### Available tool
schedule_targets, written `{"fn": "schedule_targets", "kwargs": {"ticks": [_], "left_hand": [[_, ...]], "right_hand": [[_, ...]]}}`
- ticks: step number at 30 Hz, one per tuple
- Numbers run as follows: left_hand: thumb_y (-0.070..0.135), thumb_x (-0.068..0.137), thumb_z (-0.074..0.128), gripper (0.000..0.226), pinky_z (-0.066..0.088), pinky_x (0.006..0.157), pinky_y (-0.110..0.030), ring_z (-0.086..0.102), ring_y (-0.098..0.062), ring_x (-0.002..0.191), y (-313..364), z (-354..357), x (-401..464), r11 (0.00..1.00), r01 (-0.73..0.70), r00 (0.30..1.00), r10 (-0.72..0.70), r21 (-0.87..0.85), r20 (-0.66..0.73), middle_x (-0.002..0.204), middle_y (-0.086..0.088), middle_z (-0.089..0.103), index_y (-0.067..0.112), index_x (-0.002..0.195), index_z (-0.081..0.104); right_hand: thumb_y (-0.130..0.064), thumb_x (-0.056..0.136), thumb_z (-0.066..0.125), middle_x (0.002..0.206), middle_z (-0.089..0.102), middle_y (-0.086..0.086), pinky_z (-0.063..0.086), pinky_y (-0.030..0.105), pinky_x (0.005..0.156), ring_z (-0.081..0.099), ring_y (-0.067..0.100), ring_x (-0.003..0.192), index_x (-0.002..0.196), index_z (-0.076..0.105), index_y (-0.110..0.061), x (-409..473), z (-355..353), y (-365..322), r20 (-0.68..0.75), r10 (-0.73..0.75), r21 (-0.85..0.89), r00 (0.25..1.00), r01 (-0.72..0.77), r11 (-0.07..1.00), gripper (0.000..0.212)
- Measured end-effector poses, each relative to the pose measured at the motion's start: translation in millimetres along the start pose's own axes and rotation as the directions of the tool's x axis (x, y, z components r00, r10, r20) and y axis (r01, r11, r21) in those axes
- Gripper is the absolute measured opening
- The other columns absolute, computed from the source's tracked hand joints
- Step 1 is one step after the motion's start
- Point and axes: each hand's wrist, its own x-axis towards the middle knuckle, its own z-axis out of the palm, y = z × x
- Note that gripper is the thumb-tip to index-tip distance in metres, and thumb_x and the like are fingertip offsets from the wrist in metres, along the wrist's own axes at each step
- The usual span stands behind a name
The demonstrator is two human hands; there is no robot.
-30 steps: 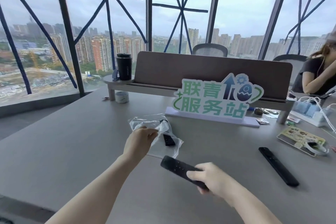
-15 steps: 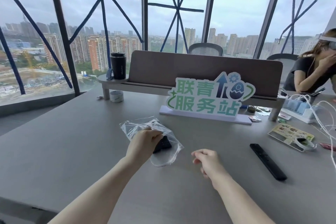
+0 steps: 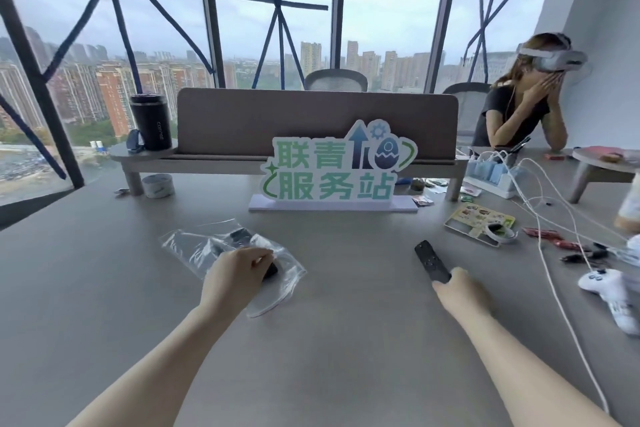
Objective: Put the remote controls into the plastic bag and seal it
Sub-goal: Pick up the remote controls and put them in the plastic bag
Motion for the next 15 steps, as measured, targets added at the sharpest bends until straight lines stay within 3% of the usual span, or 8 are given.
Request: {"fn": "schedule_targets", "kwargs": {"ticks": [2, 3, 5, 8, 10, 15], "left_hand": [[0.032, 0.086, 0.056, 0.019, 0.052, 0.072, -0.036, 0.065, -0.028, 0.087, -7, -4, -1, 0.998, 0.054, 0.999, -0.054, 0.016, -0.003, 0.094, 0.0, 0.076, 0.03, 0.089, 0.074], [0.032, 0.086, 0.055, 0.019, 0.053, 0.072, -0.036, 0.064, -0.027, 0.088, -11, -5, -2, 0.997, 0.076, 0.997, -0.076, 0.019, -0.002, 0.093, 0.001, 0.075, 0.03, 0.088, 0.073], [0.034, 0.084, 0.054, 0.018, 0.054, 0.073, -0.038, 0.064, -0.025, 0.085, -20, -6, -3, 0.996, 0.084, 0.996, -0.084, 0.007, -0.001, 0.087, 0.003, 0.075, 0.027, 0.085, 0.07], [0.034, 0.083, 0.053, 0.019, 0.054, 0.069, -0.038, 0.063, -0.026, 0.076, -21, -5, -3, 0.998, 0.069, 0.997, -0.069, -0.011, 0.017, 0.076, 0.0, 0.072, 0.023, 0.08, 0.068], [0.034, 0.082, 0.052, 0.022, 0.053, 0.068, -0.037, 0.062, -0.025, 0.073, -20, -6, -3, 0.997, 0.07, 0.997, -0.07, -0.023, 0.016, 0.074, -0.003, 0.072, 0.019, 0.079, 0.068], [0.036, 0.084, 0.054, 0.019, 0.054, 0.071, -0.036, 0.065, -0.023, 0.077, -23, -14, -4, 0.996, 0.074, 0.997, -0.074, -0.053, 0.008, 0.081, 0.0, 0.075, 0.028, 0.088, 0.072]], "right_hand": [[-0.026, 0.087, 0.058, 0.068, 0.061, 0.008, 0.038, 0.025, 0.047, 0.058, 0.025, 0.054, 0.085, 0.058, -0.007, -9, -4, -11, 0.163, -0.047, 0.294, 0.986, -0.003, 0.956, 0.019], [-0.023, 0.088, 0.057, 0.058, 0.055, 0.007, 0.029, 0.022, 0.043, 0.046, 0.02, 0.041, 0.077, 0.056, -0.008, -20, -10, -19, 0.269, -0.081, 0.465, 0.96, -0.056, 0.883, 0.018], [-0.023, 0.09, 0.054, 0.046, 0.042, 0.004, 0.015, 0.019, 0.04, 0.024, 0.013, 0.033, 0.064, 0.048, -0.015, -53, -25, -39, 0.483, -0.219, 0.646, 0.848, -0.177, 0.742, 0.027], [-0.026, 0.091, 0.052, 0.043, 0.028, -0.002, 0.008, 0.024, 0.042, 0.012, 0.012, 0.038, 0.058, 0.04, -0.022, -98, -28, -76, 0.69, -0.412, 0.608, 0.595, -0.168, 0.776, 0.035], [-0.031, 0.092, 0.053, 0.044, 0.029, -0.003, 0.007, 0.023, 0.042, 0.013, 0.011, 0.039, 0.06, 0.041, -0.024, -117, -7, -106, 0.734, -0.456, 0.596, 0.503, -0.156, 0.788, 0.035], [-0.038, 0.096, 0.054, 0.06, 0.052, -0.001, 0.016, 0.014, 0.033, 0.023, 0.007, 0.035, 0.079, 0.06, -0.021, -140, 52, -175, 0.694, -0.486, 0.682, 0.532, -0.268, 0.681, 0.025]]}}
